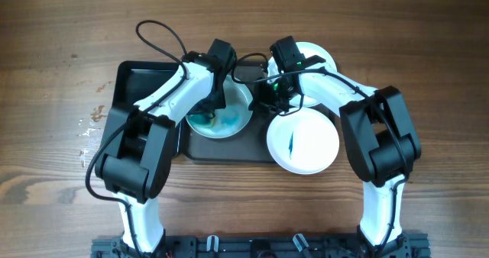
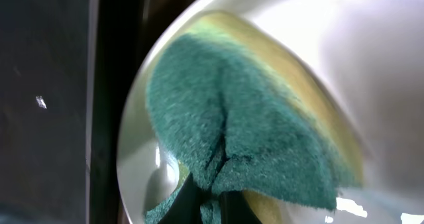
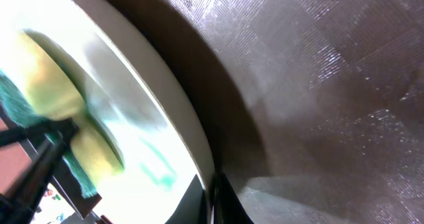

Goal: Clean dirty plates on tray and stack at the side
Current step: 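Scrub the plate surface with the sponge while right gripper holds plate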

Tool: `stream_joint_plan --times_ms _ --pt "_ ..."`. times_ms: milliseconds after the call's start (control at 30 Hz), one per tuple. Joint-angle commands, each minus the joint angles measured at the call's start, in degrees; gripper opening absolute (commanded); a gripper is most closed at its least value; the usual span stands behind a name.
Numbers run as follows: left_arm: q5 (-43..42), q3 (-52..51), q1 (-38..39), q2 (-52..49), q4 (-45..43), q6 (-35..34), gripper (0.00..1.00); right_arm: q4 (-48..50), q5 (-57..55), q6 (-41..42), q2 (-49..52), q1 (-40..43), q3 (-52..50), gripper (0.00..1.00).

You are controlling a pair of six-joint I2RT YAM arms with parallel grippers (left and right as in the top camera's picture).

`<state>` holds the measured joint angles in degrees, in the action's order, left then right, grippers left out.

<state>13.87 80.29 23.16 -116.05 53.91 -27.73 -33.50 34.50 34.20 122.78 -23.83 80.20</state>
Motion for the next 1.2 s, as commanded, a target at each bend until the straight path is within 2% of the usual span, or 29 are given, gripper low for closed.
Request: stream_joint_plan --times_ms 0,67,133,300,400,500,600,700,800,900,967,1100,1167 --pt "-16.46 -0.83 1.31 -1.11 1.51 7.61 0.04 -0.22 -1.01 0.28 2.45 -0.31 -0.42 0.04" --pt "-25.64 -0.83 1.55 -1.11 -0.07 12.85 0.04 -0.22 -1.01 0.31 2.45 -0.31 -0.42 0.04" --pt "-30.47 -0.81 1.55 -1.11 -2.56 14.49 0.04 -0.22 -1.01 0.28 2.45 -0.31 -0.42 0.04" --pt "-30.73 -0.81 1.25 -1.11 -11.06 13.84 0.04 -0.22 -1.03 0.26 2.45 -0.31 -0.42 0.04" --pt "-24.98 -0.83 1.22 -1.11 -15.45 11.34 0.04 -0.22 -1.03 0.26 2.45 -0.31 -0.42 0.04" --pt "-11.78 -0.83 1.20 -1.11 -16.85 6.99 0.04 -0.22 -1.05 0.24 2.47 -0.31 -0.42 0.04" --pt "7.23 -0.83 1.20 -1.11 -13.92 -0.85 0.04 -0.24 -1.07 0.24 2.45 -0.31 -0.42 0.04" --pt "12.46 -0.83 1.22 -1.11 -10.40 -3.28 0.04 -0.22 -1.05 0.26 2.45 -0.31 -0.42 0.04" --pt "11.80 -0.83 1.36 -1.11 -6.49 -4.70 0.04 -0.22 -1.05 0.26 2.45 -0.31 -0.42 0.04" --pt "3.89 -0.83 1.49 -1.11 -2.89 -4.13 0.04 -0.24 -1.05 0.24 2.45 -0.31 -0.42 0.04" --pt "-6.34 -0.83 1.49 -1.11 -1.97 0.70 0.04 -0.24 -1.03 0.24 2.45 -0.31 -0.42 0.05" --pt "-31.65 -0.83 1.49 -1.11 -2.60 14.64 0.04 -0.24 -1.01 0.24 2.45 -0.31 -0.42 0.05" --pt "-35.95 -0.83 1.49 -1.11 -4.55 15.98 0.04 -0.35 -1.01 0.26 2.45 -0.31 -0.39 0.04"
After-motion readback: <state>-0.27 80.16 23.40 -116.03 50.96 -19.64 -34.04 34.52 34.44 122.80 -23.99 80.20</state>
